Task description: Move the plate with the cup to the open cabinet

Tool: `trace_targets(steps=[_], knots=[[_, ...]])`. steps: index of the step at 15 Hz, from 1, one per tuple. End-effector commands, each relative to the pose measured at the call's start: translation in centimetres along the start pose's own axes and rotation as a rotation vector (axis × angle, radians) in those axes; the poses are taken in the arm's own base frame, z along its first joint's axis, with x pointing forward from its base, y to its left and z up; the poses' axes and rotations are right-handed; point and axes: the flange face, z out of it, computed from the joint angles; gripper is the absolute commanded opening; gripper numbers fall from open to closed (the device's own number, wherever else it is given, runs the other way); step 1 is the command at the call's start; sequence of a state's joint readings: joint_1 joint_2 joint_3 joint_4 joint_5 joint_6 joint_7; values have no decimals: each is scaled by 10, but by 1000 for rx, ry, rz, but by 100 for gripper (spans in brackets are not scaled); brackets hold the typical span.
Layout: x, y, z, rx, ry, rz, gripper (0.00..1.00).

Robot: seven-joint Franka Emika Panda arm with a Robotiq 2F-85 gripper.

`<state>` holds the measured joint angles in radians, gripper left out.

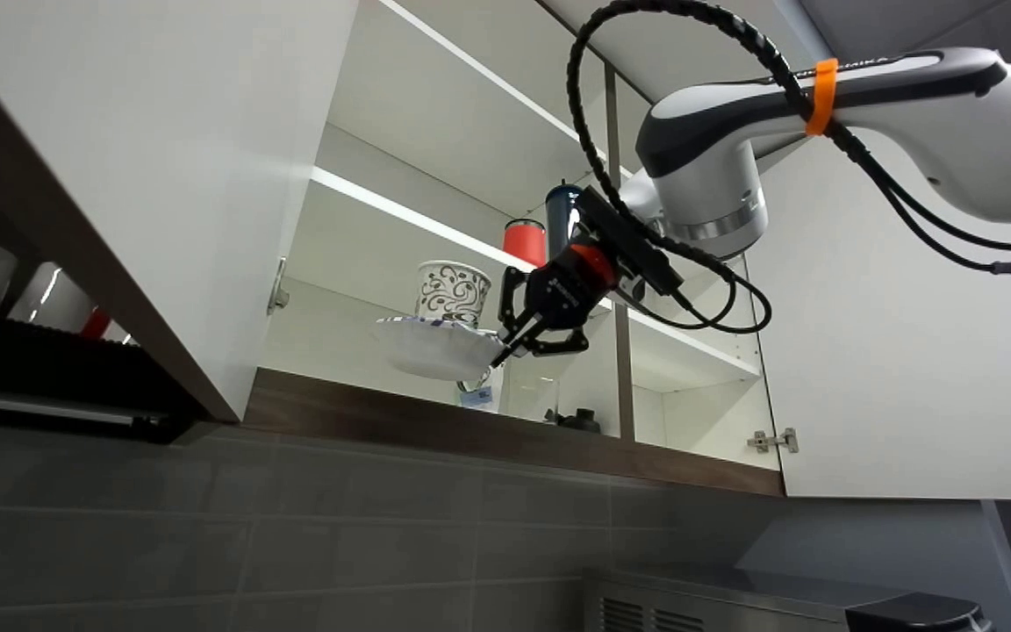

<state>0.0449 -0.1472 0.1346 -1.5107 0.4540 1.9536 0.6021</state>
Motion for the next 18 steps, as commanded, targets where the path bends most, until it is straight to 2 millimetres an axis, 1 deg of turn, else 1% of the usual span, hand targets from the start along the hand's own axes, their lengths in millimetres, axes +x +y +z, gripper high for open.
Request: trace_targets(steps=[1,7,12,18], knots=[[7,-5,6,1,31,50,1],[18,-20,26,34,116,140,1],[27,-30,36,44,177,196,1],[38,-36,45,33,189,234,1]])
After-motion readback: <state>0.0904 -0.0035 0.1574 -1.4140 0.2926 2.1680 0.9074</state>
